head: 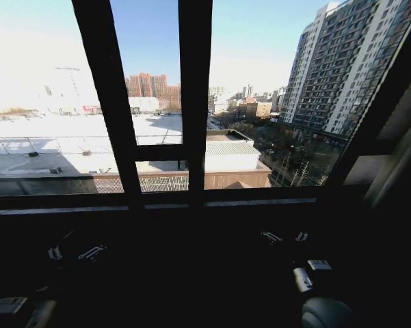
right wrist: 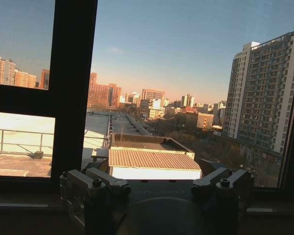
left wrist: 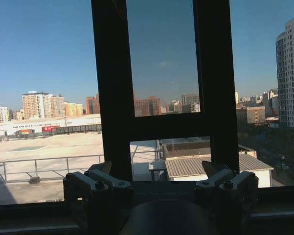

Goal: Open the curtains by pulling them apart, changing their state from closed to fully open.

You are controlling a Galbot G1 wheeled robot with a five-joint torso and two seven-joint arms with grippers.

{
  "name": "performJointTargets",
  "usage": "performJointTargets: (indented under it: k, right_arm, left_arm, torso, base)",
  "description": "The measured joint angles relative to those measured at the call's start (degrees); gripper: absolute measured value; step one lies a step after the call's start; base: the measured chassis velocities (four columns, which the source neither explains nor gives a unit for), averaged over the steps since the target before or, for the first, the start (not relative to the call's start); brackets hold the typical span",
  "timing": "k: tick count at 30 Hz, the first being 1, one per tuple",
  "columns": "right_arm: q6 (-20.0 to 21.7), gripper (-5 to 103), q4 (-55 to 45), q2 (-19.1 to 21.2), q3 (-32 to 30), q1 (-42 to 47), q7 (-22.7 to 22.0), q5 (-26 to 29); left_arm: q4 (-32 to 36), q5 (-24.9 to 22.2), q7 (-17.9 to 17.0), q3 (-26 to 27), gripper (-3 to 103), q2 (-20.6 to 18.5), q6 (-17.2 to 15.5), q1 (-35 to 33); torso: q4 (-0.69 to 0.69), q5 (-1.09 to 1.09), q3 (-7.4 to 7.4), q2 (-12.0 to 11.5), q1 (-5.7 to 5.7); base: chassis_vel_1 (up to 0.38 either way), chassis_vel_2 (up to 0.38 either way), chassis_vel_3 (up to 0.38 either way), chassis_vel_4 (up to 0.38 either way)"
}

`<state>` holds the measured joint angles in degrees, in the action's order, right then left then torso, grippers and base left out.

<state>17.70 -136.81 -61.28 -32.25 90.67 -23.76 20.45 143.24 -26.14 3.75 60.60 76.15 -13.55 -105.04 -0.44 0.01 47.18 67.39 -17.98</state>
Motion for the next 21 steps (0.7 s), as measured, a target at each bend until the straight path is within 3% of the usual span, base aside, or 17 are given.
performJointTargets:
  k: [10,15,17,21]
  right_arm:
    - [-0.2,100,0.3,-0.3,-0.1,0.0,0.0,-0.6]
    - [-0.3,100,0.4,-0.2,-0.4,-0.2,-0.1,-0.8]
    - [-0.3,100,0.4,-0.2,-0.5,-0.4,-0.1,-0.7]
    - [-0.1,100,0.4,-0.3,-0.6,-0.3,0.1,0.3]
  left_arm:
    - [0.0,-0.1,0.0,0.0,100,0.1,0.6,0.0]
    - [0.0,-0.1,0.0,0.0,100,0.2,0.8,0.0]
    - [0.0,-0.2,0.0,-0.3,100,0.3,0.9,-0.1]
    - [0.0,-0.7,0.0,-1.6,100,0.7,1.3,-0.3]
  torso:
    - [0.01,-0.01,0.0,0.0,-0.01]
    - [0.01,0.06,-0.03,0.0,0.05]
    - [0.02,-0.08,-0.01,0.0,0.03]
    - [0.0,0.0,0.0,0.0,0.01]
  base:
    - [0.115,-0.362,-0.111,0.365]
    - [0.146,-0.188,-0.139,0.146]
    - [0.058,-0.05,-0.088,0.054]
    - [0.004,0.019,-0.015,-0.064]
